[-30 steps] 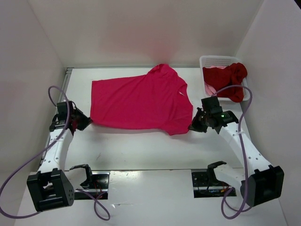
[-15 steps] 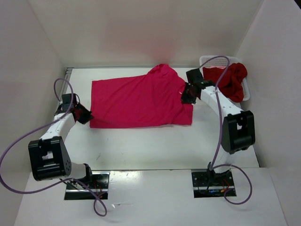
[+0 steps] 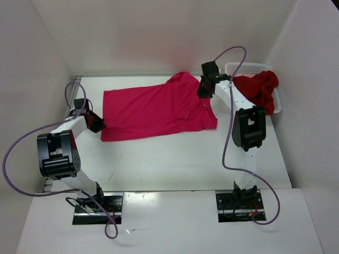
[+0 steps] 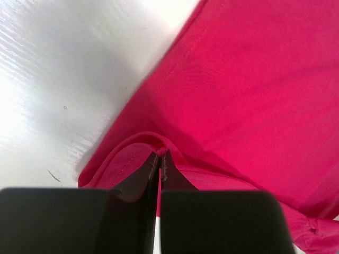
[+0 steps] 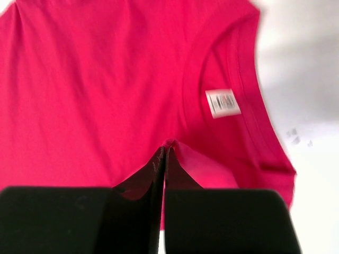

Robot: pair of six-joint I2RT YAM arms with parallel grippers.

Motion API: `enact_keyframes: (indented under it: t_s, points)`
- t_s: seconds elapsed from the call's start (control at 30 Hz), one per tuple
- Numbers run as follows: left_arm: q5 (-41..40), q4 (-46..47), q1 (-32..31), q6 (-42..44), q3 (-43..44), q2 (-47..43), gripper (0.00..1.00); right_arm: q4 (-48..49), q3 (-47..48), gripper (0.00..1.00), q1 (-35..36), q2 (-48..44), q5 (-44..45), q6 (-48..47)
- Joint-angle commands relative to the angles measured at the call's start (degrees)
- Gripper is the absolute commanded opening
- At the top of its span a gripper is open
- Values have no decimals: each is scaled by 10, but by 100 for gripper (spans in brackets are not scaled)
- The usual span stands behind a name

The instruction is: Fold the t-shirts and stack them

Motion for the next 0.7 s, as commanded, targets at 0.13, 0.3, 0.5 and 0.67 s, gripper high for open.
enact_keyframes:
  t_s: [0.13, 0.3, 0.5, 0.67]
  points:
    - [-29, 36, 2, -25, 32, 36, 0, 11, 97, 0, -5, 75, 33, -15]
    - [-29, 66, 2, -46, 42, 61, 4, -5, 150, 0, -5, 127, 44, -9]
    - [-35, 60, 7, -47, 55, 61, 16, -5, 167, 0, -11, 132, 55, 1]
    - [-35, 60, 19, -40, 40, 22, 53, -10, 174, 25, -11, 124, 42, 1]
